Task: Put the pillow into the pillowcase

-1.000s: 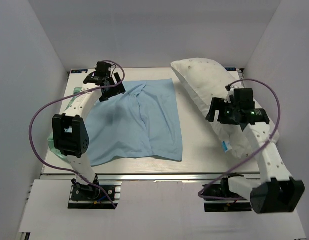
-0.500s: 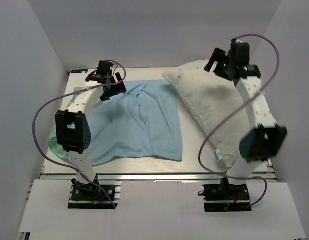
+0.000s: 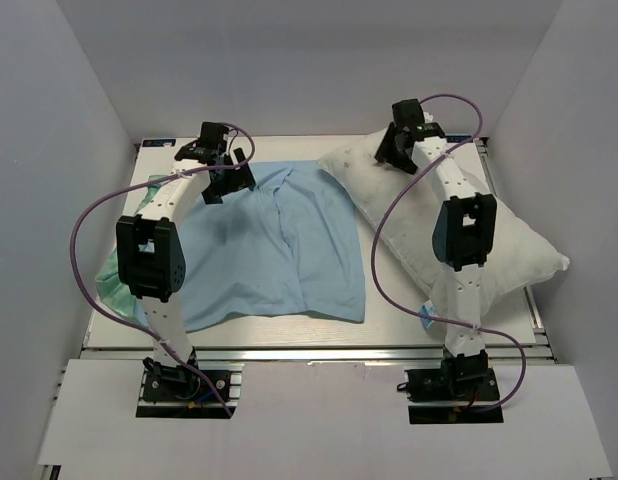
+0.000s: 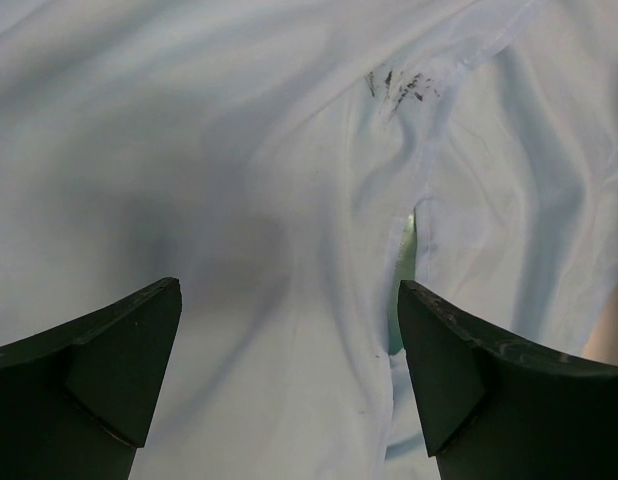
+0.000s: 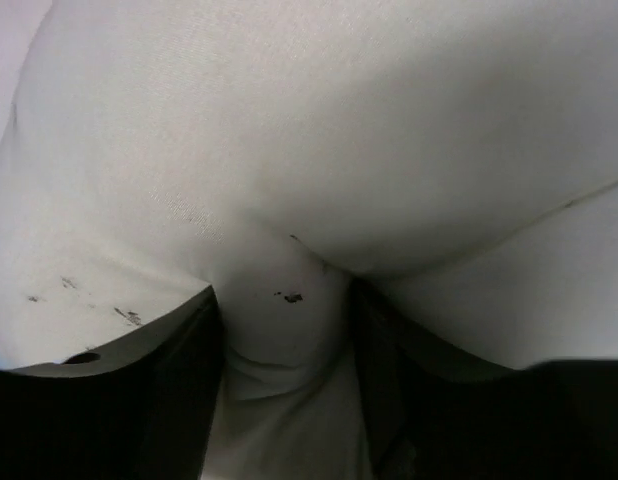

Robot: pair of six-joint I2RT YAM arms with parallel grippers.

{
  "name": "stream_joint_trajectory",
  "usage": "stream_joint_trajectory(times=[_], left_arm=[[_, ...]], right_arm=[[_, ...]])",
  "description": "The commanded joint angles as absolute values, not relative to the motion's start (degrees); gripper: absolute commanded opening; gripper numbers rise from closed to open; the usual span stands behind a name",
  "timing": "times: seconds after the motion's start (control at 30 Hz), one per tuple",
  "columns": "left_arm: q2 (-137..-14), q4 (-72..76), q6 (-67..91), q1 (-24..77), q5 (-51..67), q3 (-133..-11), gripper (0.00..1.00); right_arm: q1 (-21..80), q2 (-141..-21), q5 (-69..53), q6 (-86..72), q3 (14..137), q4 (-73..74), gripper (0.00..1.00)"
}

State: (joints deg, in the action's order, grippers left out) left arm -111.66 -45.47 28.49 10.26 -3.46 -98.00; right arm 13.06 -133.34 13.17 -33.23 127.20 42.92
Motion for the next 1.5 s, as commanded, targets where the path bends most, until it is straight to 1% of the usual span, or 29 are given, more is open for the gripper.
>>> stream_joint_trajectory(times=[0.0, 0.07, 0.2, 0.23, 0.3, 0.33, 0.37, 0.4, 0.43, 0.47, 0.5, 0.57, 0.6, 0.63, 0.67, 0.7, 0.73, 0.83, 0.9, 0.97, 1.07, 1.13, 1.17, 1.27, 1.4, 1.43, 1.47], left_arm=[[-109.69, -45.0, 28.65, 11.24, -0.09, -98.35, 0.98], [-110.12, -44.83, 28.92, 12.3, -0.09, -97.74, 0.98], [-113.45, -44.91, 29.27, 18.09, -3.77, -99.92, 0.98], [-114.86, -45.52, 29.35, 18.71, -4.82, -101.32, 0.98], [-118.98, -47.8, 30.23, 19.33, -6.41, -106.07, 0.98], [-120.22, -48.51, 31.19, 19.34, -7.46, -107.56, 0.98], [-121.19, -49.12, 31.81, 19.42, -10.08, -108.71, 0.96], [-123.03, -49.3, 32.16, 19.51, -10.89, -110.63, 0.93], [-123.83, -49.13, 32.08, 19.51, -11.07, -111.44, 0.92], [-124.36, -48.7, 31.99, 19.69, -10.81, -111.97, 0.88], [-125.32, -48.17, 31.38, 20.3, -10.9, -112.32, 0.87], [-126.29, -46.93, 31.11, 21.09, -13.17, -112.59, 0.85], [-126.82, -47.02, 31.11, 21.53, -13.88, -113.46, 0.81], [-128.22, -47.72, 31.29, 21.71, -14.76, -114.08, 0.79], [-129.02, -48.25, 31.64, 21.71, -15.37, -114.78, 0.74], [-129.72, -48.43, 31.64, 21.71, -16.08, -115.57, 0.66], [-130.25, -48.43, 31.73, 21.8, -16.78, -116.62, 0.64], [-132.01, -48.25, 32.08, 21.88, -19.86, -118.2, 0.64], [-133.59, -48.25, 31.99, 21.88, -19.69, -119.44, 0.64], [-134.47, -48.34, 31.73, 21.97, -19.08, -120.84, 0.61], [-135.61, -47.64, 31.38, 21.97, -19.34, -121.2, 0.6], [-135.88, -47.55, 31.03, 21.97, -20.21, -121.38, 0.54], [-135.97, -47.72, 31.03, 21.97, -20.74, -121.46, 0.48], [-135.88, -46.67, 29.71, 21.97, -21.53, -120.77, 0.4], [-136.4, -45.7, 27.16, 21.97, -21.89, -121.54, 0.4], [-136.58, -45.62, 26.98, 21.97, -21.36, -121.9, 0.39], [-136.41, -45.18, 26.55, 21.97, -20.14, -121.9, 0.3]], right_arm=[[12.57, -138.69, 12.22, -31.92, 121.56, 48.43, 0.49], [12.66, -135.72, 11.96, -30.24, 119.54, 44.16, 0.0], [12.57, -124.65, 8.71, -21.91, 111.2, 34.05, 0.0], [12.66, -119.32, 7.48, -21.01, 107.44, 32.19, 0.0], [12.57, -113.67, 6.25, -18.91, 103.03, 26.58, 0.0], [12.57, -108.07, 4.41, -17.68, 98.31, 24.63, 0.0], [12.57, -105.23, 3.18, -16.97, 96.09, 23.04, 0.0], [12.57, -102.86, 2.12, -16.27, 94.06, 20.85, 0.0], [12.57, -97.96, 0.8, -15.65, 89.95, 19.35, 0.0], [12.57, -95.56, 0.62, -15.3, 88.09, 18.29, 0.0], [12.57, -91.53, 0.53, -15.21, 86.33, 16.72, 0.0], [12.57, -88.08, 0.61, -15.29, 82.37, 16.17, 0.0], [12.57, -85.11, 0.53, -14.86, 81.22, 15.74, 0.0], [12.57, -83.77, 0.53, -14.94, 80.25, 15.12, 0.0], [12.57, -82.37, 0.53, -14.68, 78.16, 14.77, 0.0], [12.57, -80.09, 0.53, -14.59, 77.44, 14.59, 0.0], [12.57, -79.02, -0.95, -14.5, 76.82, 14.59, 0.0], [12.57, -75.51, -2.19, -13.8, 74.63, 15.03, 0.0], [12.57, -73.4, -2.46, -13.18, 73.13, 15.29, 0.0], [12.57, -72.43, -2.37, -12.83, 72.42, 16.08, 0.0], [12.57, -71.28, -2.81, -12.39, 71.81, 17.57, 0.0], [12.57, -70.49, -3.68, -11.52, 71.28, 18.1, 0.0], [12.57, -70.23, -3.78, -11.25, 71.11, 18.37, 0.0], [12.57, -67.86, -4.39, -10.02, 70.05, 19.16, 0.0], [12.57, -65.57, -3.61, -8.53, 68.91, 19.86, 0.0], [12.66, -65.22, -3.17, -8.61, 68.38, 20.04, 0.0], [12.57, -64.69, -3.08, -8.53, 68.12, 20.04, 0.0]])
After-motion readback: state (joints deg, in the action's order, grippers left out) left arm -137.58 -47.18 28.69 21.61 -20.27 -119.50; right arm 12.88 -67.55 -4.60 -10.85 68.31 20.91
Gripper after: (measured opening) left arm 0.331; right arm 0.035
